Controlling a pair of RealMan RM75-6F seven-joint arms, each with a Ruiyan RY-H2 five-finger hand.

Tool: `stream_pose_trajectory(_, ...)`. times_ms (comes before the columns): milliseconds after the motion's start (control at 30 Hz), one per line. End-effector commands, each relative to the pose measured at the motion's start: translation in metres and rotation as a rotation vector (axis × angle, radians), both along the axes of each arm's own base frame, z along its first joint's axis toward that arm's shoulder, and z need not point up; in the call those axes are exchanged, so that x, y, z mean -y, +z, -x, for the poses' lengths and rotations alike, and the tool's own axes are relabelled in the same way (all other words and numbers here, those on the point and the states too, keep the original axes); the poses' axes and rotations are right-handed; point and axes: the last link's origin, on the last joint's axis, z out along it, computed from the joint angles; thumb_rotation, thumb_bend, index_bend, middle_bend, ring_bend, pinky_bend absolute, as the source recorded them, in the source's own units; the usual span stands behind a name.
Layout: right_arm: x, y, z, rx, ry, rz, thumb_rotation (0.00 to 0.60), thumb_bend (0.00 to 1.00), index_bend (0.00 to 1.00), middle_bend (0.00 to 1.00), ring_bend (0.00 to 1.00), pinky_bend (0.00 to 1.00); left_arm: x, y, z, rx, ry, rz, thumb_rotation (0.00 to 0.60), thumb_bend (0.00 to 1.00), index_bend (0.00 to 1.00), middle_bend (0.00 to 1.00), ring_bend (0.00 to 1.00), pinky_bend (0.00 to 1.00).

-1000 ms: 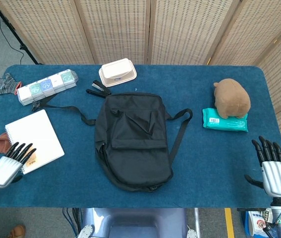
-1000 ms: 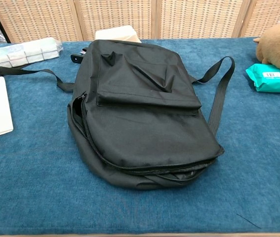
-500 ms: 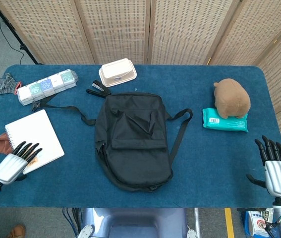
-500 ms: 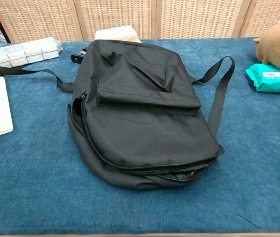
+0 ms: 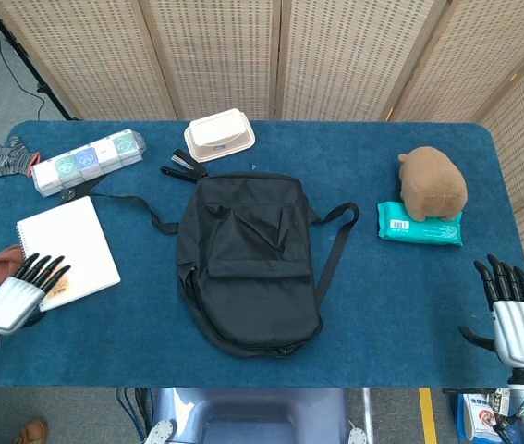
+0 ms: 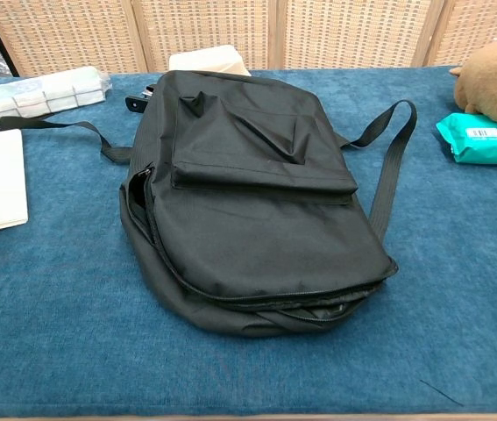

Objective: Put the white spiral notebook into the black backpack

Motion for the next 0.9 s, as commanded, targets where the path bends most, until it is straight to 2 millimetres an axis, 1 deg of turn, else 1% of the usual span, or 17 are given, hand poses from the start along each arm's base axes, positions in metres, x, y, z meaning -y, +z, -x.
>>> stream_pose_trajectory(33,0.0,-0.001,0.0,0.0,-0.001,-0.004,0.6,0.0,0.0,0.0,0.0,0.0,-0.004,0.0,0.0,-0.008,0.007,-0.008,0.6,0.27,0.0,0.0,0.0,0.0)
stream_pose_trajectory(233,-0.001,0.0,-0.001,0.001,-0.001,-0.006,0.6,0.0,0.0,0.0,0.0,0.0,-0.017,-0.001,0.0,-0.027,0.027,-0.015,0.6,0.3,0.0,0.0,0.0,0.0)
stream_pose_trajectory(333,-0.001,0.0,-0.001,0.003,-0.002,-0.007,0.6,0.0,0.0,0.0,0.0,0.0,-0.024,-0.003,0.0,-0.039,0.035,-0.02,0.6,0.36,0.0,0.0,0.0,0.0)
stream_pose_trajectory(400,-0.001,0.0,-0.001,0.004,-0.003,-0.007,0.6,0.0,0.0,0.0,0.0,0.0,-0.028,-0.004,-0.001,-0.032,0.046,-0.023,0.6,0.41,0.0,0.0,0.0,0.0)
stream_pose_trajectory(500,-0.001,0.001,-0.001,0.006,-0.004,-0.007,0.6,0.0,0.0,0.0,0.0,0.0,-0.032,-0.004,-0.001,-0.034,0.053,-0.034,0.6,0.46,0.0,0.0,0.0,0.0)
stream_pose_trajectory(767,-0.002,0.0,-0.001,0.004,-0.002,-0.013,0.6,0.0,0.0,0.0,0.0,0.0,-0.039,-0.005,-0.002,-0.04,0.065,-0.051,0.6,0.47,0.0,0.0,0.0,0.0)
stream_pose_trajectory(900,-0.002,0.0,-0.002,0.005,-0.004,-0.015,0.6,0.0,0.0,0.0,0.0,0.0,-0.048,-0.009,-0.008,-0.041,0.057,-0.086,0.6,0.47,0.0,0.0,0.0,0.05)
